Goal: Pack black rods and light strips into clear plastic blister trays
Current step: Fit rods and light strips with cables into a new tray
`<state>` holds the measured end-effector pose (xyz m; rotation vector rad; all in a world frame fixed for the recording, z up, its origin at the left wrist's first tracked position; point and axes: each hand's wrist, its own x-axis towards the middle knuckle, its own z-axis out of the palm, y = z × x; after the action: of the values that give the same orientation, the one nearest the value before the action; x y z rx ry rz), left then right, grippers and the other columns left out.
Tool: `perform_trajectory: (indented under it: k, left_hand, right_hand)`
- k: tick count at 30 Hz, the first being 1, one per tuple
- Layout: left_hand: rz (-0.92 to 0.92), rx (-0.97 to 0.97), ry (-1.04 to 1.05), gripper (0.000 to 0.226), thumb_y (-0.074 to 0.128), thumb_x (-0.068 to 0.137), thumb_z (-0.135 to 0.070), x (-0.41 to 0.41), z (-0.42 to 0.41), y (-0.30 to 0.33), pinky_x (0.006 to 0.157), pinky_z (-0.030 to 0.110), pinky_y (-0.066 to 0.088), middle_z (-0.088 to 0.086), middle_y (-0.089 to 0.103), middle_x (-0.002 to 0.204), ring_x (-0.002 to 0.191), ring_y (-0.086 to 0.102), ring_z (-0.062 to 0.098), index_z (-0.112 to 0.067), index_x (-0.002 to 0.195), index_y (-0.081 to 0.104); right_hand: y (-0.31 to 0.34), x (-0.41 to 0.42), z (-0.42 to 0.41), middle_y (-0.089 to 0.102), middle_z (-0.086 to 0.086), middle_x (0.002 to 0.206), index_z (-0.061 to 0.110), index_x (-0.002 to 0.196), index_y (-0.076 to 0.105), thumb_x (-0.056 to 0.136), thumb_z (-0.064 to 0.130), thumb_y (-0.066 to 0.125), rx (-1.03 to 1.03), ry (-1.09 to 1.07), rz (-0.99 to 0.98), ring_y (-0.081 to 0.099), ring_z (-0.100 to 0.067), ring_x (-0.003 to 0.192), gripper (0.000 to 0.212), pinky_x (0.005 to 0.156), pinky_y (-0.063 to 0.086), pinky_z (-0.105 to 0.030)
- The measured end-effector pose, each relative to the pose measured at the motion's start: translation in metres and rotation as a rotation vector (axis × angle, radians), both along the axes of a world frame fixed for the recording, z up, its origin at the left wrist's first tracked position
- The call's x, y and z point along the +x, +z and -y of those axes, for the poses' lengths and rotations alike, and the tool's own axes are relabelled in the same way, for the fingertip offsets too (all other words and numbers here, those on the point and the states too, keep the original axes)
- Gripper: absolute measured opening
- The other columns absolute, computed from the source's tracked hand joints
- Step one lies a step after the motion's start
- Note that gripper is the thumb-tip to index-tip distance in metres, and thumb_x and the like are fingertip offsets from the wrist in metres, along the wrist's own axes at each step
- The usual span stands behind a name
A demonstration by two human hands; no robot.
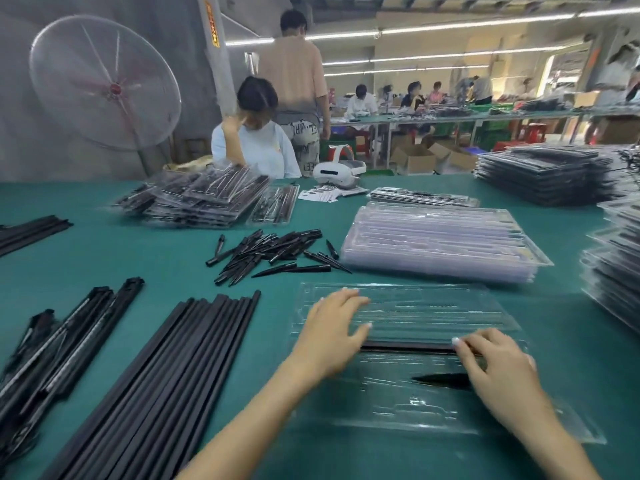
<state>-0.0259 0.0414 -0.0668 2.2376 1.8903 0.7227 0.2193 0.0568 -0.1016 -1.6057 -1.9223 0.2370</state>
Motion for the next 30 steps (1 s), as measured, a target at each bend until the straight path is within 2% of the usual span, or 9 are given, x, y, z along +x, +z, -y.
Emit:
perform_trajectory:
  k: [4,7,10,12,16,19,23,26,30]
  left_hand:
    - [-0.146,0.121,0.412,0.039,0.054,0.093,-0.018,-0.122,0.002,0.021,0.099,0.036,0.035,0.005,0.053,0.132,0.124,0.045,0.024,-0.015,0.132,0.053]
    - [-0.239,-0.063,0.809,0.040,0.052,0.092,-0.012,-0.217,0.027,0.011,0.096,0.045,0.039,0.022,0.050,0.131,0.123,0.044,0.036,0.001,0.130,0.047]
    - [-0.265,-0.329,1.031,0.043,0.040,0.099,-0.024,-0.270,0.062,-0.018,0.102,0.041,0.037,0.022,0.043,0.138,0.128,0.040,0.035,0.003,0.132,0.041]
    - [-0.296,-0.323,1.043,0.044,0.034,0.101,-0.029,-0.281,0.071,-0.034,0.101,0.042,0.037,0.022,0.039,0.138,0.127,0.040,0.036,0.002,0.132,0.041]
    - [-0.283,-0.223,1.139,0.053,0.051,0.096,-0.024,-0.273,0.071,-0.031,0.102,0.053,0.028,0.030,0.033,0.140,0.129,0.030,0.042,0.011,0.132,0.034]
    - [-0.237,-0.308,1.202,0.054,0.044,0.099,-0.029,-0.274,0.073,-0.029,0.107,0.047,0.024,0.025,0.023,0.146,0.133,0.024,0.039,0.007,0.137,0.031]
    - [-0.227,-0.303,1.160,0.042,0.041,0.100,-0.028,-0.278,0.074,-0.030,0.099,0.044,0.033,0.031,0.037,0.136,0.124,0.038,0.041,0.000,0.130,0.034]
    - [-0.235,-0.327,1.073,0.038,0.043,0.099,-0.023,-0.283,0.073,-0.026,0.088,0.042,0.042,0.030,0.045,0.130,0.117,0.048,0.041,0.005,0.124,0.035]
    - [-0.238,-0.452,0.986,0.036,0.041,0.102,-0.025,-0.281,0.070,-0.012,0.084,0.030,0.044,0.021,0.055,0.126,0.113,0.056,0.031,0.006,0.120,0.047]
  right_hand:
    - [-0.003,-0.019,0.007,0.058,0.006,0.092,0.018,0.089,0.072,0.092,0.027,0.061,-0.002,0.119,0.083,0.054,-0.019,0.095,0.015,0.081,0.033,-0.035]
    - [-0.003,-0.021,0.005,0.057,0.008,0.095,0.019,0.093,0.071,0.093,0.030,0.058,-0.014,0.127,0.096,0.053,-0.017,0.097,0.017,0.083,0.033,-0.034]
    - [-0.003,-0.021,0.004,0.057,0.009,0.096,0.020,0.094,0.071,0.093,0.031,0.057,-0.020,0.118,0.103,0.052,-0.016,0.098,0.018,0.084,0.033,-0.034]
    - [-0.003,-0.021,0.003,0.057,0.008,0.095,0.019,0.093,0.072,0.093,0.029,0.059,-0.017,0.115,0.099,0.053,-0.017,0.097,0.016,0.082,0.033,-0.034]
    - [-0.004,-0.021,0.004,0.057,0.008,0.095,0.021,0.093,0.071,0.092,0.028,0.059,-0.016,0.121,0.092,0.053,-0.016,0.097,0.014,0.081,0.031,-0.033]
    - [-0.005,-0.018,0.005,0.056,0.010,0.096,0.023,0.095,0.070,0.094,0.030,0.057,-0.027,0.136,0.079,0.051,-0.013,0.097,0.014,0.084,0.034,-0.035]
    - [-0.004,-0.018,0.005,0.054,0.011,0.099,0.024,0.098,0.068,0.095,0.032,0.054,-0.035,0.147,0.078,0.048,-0.010,0.098,0.016,0.087,0.032,-0.033]
    - [-0.004,-0.018,0.005,0.053,0.012,0.100,0.025,0.099,0.067,0.096,0.032,0.052,-0.042,0.159,0.087,0.047,-0.008,0.099,0.017,0.085,0.030,-0.031]
    - [-0.004,-0.018,0.005,0.052,0.012,0.098,0.025,0.097,0.066,0.096,0.032,0.052,-0.049,0.175,0.070,0.047,-0.007,0.097,0.015,0.085,0.031,-0.031]
